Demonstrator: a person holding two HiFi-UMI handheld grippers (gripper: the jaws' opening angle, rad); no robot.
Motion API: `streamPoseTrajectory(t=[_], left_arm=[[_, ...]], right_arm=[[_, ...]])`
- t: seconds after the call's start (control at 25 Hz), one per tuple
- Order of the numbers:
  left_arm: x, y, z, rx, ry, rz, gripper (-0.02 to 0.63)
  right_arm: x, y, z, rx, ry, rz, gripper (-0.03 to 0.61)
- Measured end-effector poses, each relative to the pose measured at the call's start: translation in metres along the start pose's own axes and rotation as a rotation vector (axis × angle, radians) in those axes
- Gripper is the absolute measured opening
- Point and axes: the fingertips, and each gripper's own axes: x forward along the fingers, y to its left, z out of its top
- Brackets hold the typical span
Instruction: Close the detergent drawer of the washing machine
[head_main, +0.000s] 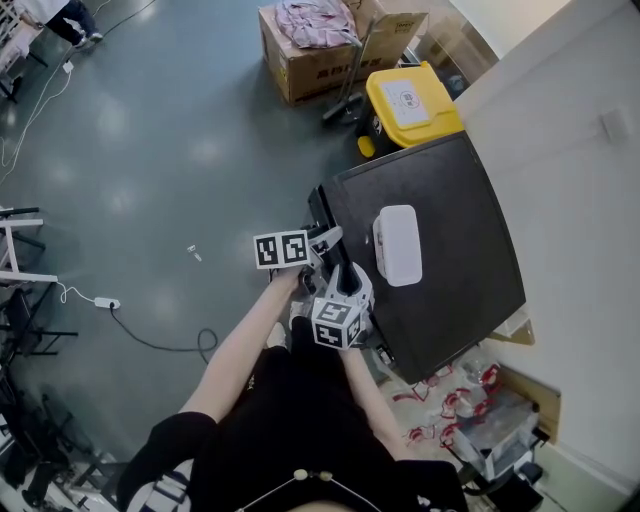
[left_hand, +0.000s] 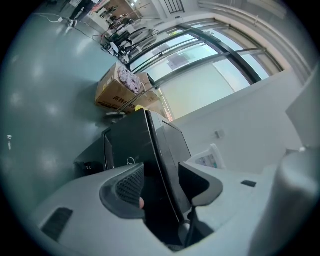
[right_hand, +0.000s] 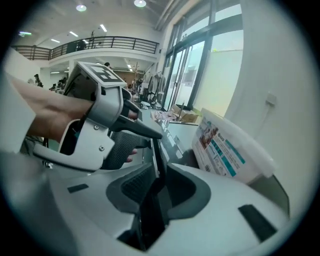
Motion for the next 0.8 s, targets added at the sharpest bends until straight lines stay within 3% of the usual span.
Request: streamPoseTrajectory(t=[0.08,0.16,0.36,0.68,0.8], left_arm=[[0.001,-0.002,-0.001,0.007,-0.001,-0.005,0.224],[0.003,-0.005,-0.002,0.02,0.005,-0.002,0.241],[0.005,-0.005,-0.001,0.002,0.0,0.007,0.25],[0.009,-0.004,0.004,-0.114,-0.059,-0.039,0.25],[0.019,-0.008,0.004,-0.097,-0.019,-0.04,0.273]], right_arm=[[0.003,-0.002,0.0,-0.011,0.012,0.014,0.132],[0.006,-0.007,-0.001,-0.017,0.025,0.006,0.109],[0.009,-0.01,0.0,-0.038,0.013,-0.013,0.124],[0.013,-0.019,-0.001,0.003,0.011,-0.069,0.146],[0.015,-0.025,0.0,0.027,0.03,-0.089,0.135]])
